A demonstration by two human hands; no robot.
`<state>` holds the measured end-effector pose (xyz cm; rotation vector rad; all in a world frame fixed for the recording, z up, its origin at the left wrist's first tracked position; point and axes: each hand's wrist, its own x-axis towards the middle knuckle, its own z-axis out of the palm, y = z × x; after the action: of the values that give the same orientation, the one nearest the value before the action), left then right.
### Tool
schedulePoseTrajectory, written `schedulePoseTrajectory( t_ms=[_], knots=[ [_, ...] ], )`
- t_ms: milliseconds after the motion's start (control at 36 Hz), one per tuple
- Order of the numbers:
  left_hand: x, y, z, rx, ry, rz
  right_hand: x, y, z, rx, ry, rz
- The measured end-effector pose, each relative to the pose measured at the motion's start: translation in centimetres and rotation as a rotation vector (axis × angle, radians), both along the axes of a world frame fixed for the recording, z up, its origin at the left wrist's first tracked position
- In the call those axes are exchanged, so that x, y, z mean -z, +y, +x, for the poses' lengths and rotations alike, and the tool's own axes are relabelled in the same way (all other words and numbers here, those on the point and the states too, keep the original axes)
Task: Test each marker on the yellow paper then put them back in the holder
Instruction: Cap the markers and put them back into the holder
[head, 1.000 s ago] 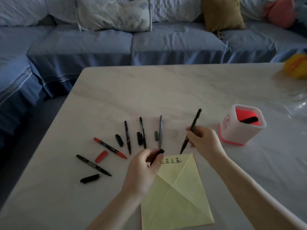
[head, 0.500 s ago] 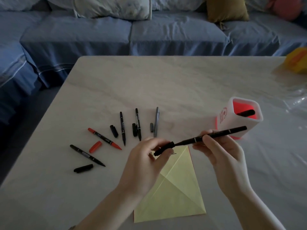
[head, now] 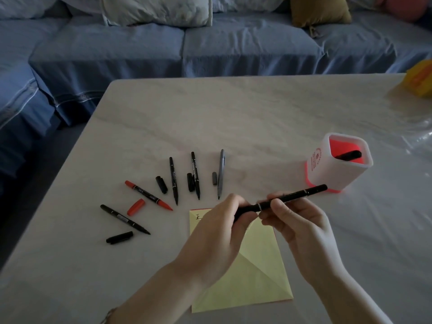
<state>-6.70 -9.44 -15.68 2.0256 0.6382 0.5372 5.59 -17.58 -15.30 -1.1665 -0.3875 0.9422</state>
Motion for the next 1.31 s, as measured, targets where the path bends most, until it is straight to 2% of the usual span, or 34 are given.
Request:
schedulePoseTrajectory(
  t_ms=[167,306,333,361,472,583,722,861,917,972,1083,1167,1306],
  knots=[
    [-0.8,-0.3,0.7,0.034,-0.064,-0.095,0.3,-0.2,-0.2,-0.020,-0.053,0.097],
    [-1.2,-0.5,0.8,0.039,-0.054,-0.434,0.5,-0.4,0.1,-0.076,-0.083,0.142],
    [-1.2,-0.5,0.9,0.038,-0.038,-0.454,0.7,-0.4,0.0,-0.076,-0.085,0.139],
    [-1.2,-0.6,1.0,0.030,-0.022,-0.398,0.8,-0.4,0.0,-0.063,-0.081,0.131],
    [-0.8,-0.5,1.4,0.054,0.035,0.071,1.4,-0.2,-0.2,0.020,-0.024,0.086],
    [0.1,-0.2,2.2,0.106,0.067,0.305,1.1,-0.3,0.0,0.092,0.021,0.018],
    [1.2,0.0,3.8,0.055,0.073,0.259,1.2,0.0,0.9,0.164,-0.142,-0.149],
    [1.1,0.2,6.2,-0.016,0.115,0.091,0.5,0.3,2.4,0.085,-0.130,-0.218],
    [1.1,0.4,6.9,-0.013,0.154,0.066,-0.2,0.2,4.2,0.138,-0.209,-0.225],
    [1.2,0.6,7.2,0.023,0.213,0.096,-1.3,-0.2,6.6,0.188,-0.371,-0.274],
    [1.8,1.3,6.8,0.012,0.291,0.212,-4.5,-1.8,11.4,0.194,-0.992,-0.547],
    [2.5,2.0,6.0,-0.021,0.324,0.181,-6.4,-2.6,14.3,0.248,-1.276,-0.733],
    [2.8,2.4,4.3,-0.032,0.350,0.158,-6.0,-0.3,16.9,0.039,-1.262,-1.065]
  ],
)
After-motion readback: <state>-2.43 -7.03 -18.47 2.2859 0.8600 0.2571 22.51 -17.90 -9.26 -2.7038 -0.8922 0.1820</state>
